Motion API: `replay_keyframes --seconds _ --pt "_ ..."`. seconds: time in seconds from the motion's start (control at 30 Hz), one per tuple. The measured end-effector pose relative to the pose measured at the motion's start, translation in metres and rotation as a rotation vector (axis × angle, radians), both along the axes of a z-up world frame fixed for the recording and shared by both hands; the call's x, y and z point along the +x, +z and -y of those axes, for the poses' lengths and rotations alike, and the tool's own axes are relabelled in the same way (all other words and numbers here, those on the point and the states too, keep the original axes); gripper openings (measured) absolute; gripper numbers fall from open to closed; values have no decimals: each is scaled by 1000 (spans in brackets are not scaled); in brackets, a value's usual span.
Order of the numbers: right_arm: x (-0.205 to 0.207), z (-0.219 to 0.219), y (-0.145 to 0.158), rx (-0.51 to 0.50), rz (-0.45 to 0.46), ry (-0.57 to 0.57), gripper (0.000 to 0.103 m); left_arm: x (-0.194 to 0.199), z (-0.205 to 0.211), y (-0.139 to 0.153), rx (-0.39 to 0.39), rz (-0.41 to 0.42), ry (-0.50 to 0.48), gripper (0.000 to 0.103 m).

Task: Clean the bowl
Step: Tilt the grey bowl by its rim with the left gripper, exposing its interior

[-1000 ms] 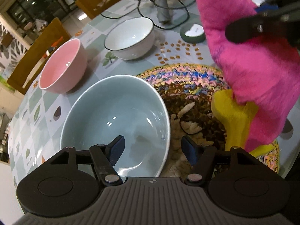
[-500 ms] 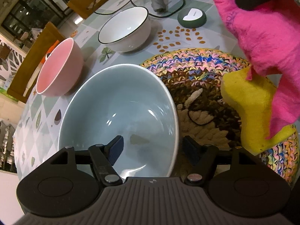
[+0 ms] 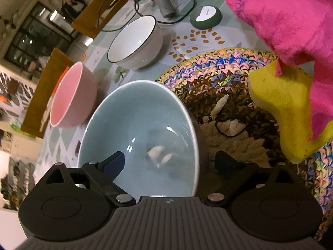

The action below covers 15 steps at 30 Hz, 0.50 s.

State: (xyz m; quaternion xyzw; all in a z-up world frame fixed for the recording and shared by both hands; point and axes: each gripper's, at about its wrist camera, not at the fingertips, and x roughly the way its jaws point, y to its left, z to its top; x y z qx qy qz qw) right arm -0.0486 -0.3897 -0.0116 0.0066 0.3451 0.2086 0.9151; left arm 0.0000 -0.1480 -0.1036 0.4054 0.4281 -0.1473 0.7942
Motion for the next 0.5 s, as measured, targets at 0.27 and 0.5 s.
replay_keyframes --seconds 0.27,0.5 --pt "-1 -1 0 1 1 -1 18 -4 1 -3 30 37 -44 103" --pt "-2 -3 0 2 2 -2 18 -4 -6 -1 -4 15 -17 101"
